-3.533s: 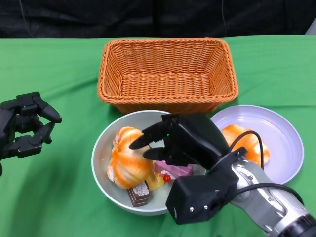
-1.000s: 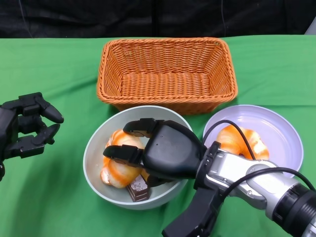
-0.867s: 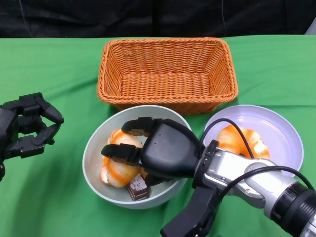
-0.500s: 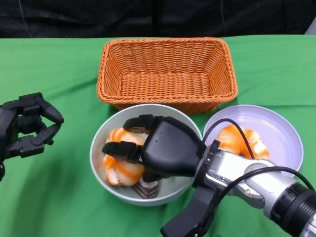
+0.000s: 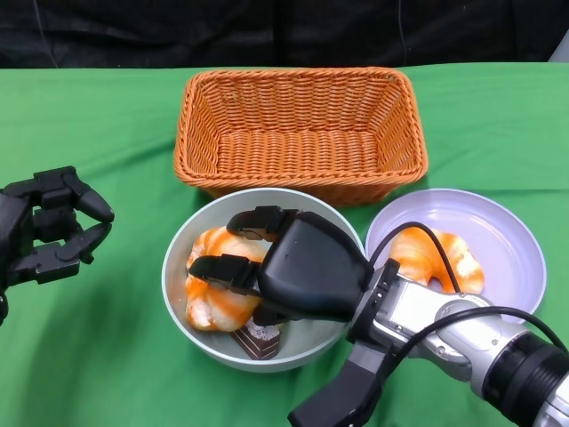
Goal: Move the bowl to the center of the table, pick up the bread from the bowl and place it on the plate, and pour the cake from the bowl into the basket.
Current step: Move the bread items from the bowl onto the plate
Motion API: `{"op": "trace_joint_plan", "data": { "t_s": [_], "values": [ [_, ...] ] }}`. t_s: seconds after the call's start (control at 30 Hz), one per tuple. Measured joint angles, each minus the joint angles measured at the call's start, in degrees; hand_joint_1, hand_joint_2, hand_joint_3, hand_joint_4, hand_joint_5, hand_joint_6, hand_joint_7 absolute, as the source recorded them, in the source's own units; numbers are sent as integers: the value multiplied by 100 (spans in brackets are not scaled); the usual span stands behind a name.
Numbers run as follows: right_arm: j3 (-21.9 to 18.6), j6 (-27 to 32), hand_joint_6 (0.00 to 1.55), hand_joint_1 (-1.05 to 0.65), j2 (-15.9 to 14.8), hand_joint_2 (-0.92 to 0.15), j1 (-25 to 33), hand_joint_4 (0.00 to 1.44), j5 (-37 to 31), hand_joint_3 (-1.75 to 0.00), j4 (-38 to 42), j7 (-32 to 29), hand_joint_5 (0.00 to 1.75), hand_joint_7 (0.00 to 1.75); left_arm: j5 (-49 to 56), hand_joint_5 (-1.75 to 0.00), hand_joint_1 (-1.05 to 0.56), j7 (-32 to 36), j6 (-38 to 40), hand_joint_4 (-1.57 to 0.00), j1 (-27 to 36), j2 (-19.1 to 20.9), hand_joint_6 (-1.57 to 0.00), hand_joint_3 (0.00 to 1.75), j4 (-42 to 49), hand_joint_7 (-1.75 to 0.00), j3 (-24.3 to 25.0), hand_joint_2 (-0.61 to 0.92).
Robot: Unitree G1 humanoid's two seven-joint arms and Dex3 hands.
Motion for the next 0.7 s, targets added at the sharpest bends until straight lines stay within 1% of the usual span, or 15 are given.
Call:
{"op": "trace_joint_plan", "data": {
  "t_s": [0.03,0.17,0.23,0.27,0.3,0.33,0.37,0.4,0.47,0.5,0.53,0.57,0.6,0.7],
  "values": [
    [8,22,62,-45,0,-86,-23,75,0,0,0,100,6,1,11,-174,-6,15,-1,-73,0,0,-73,58,0,-132,-3,78],
    [24,164,76,-46,4,-84,-76,76,19,0,-21,559,6,6,84,-173,-5,128,-55,-67,0,0,-73,61,0,-132,-25,76],
    [25,205,80,-47,18,-84,-76,78,26,0,-28,639,7,6,92,-169,-6,144,-104,-68,0,1,-73,63,1,-131,-36,75],
    [28,215,87,-48,26,-84,-76,82,26,0,-28,645,10,7,100,-164,-5,144,-123,-69,0,1,-73,66,5,-130,-42,74],
    [31,221,96,-48,35,-84,-76,86,27,0,-27,645,22,5,109,-159,-4,145,-129,-70,0,1,-74,68,7,-129,-46,73],
    [34,224,102,-48,47,-84,-76,79,28,0,-27,644,48,3,116,-158,-3,147,-129,-71,0,1,-74,69,8,-128,-48,73],
    [35,226,104,-48,59,-84,-76,70,32,0,-25,641,70,2,121,-156,-3,149,-129,-72,0,1,-74,70,8,-128,-51,73],
    [35,214,110,-48,75,-83,-77,72,50,0,-9,617,89,3,125,-156,-2,154,-129,-73,0,1,-74,71,8,-127,-53,72],
    [33,175,113,-47,114,-82,-78,72,119,0,48,522,99,3,132,-155,-1,207,-130,-73,0,1,-75,72,8,-126,-55,72],
    [33,132,117,-45,124,-83,-82,81,146,0,101,437,105,4,136,-154,-1,215,-134,-74,0,1,-75,72,8,-126,-56,72],
    [34,73,118,-44,127,-83,-87,84,150,0,150,315,107,4,144,-154,-1,220,-148,-75,0,1,-76,72,10,-125,-60,72],
    [34,-28,119,-43,124,-84,-101,86,174,0,225,168,113,4,150,-153,-2,234,-163,-75,0,1,-76,73,11,-125,-63,71],
    [31,-155,120,-42,118,-85,-120,86,205,-1,308,14,118,3,153,-153,-2,258,-173,-76,0,2,-77,73,11,-125,-65,71],
    [9,-494,121,-41,96,-86,-183,85,285,0,540,-366,121,3,154,-154,-1,280,-180,-77,0,1,-77,74,12,-125,-67,71]
  ]
}}
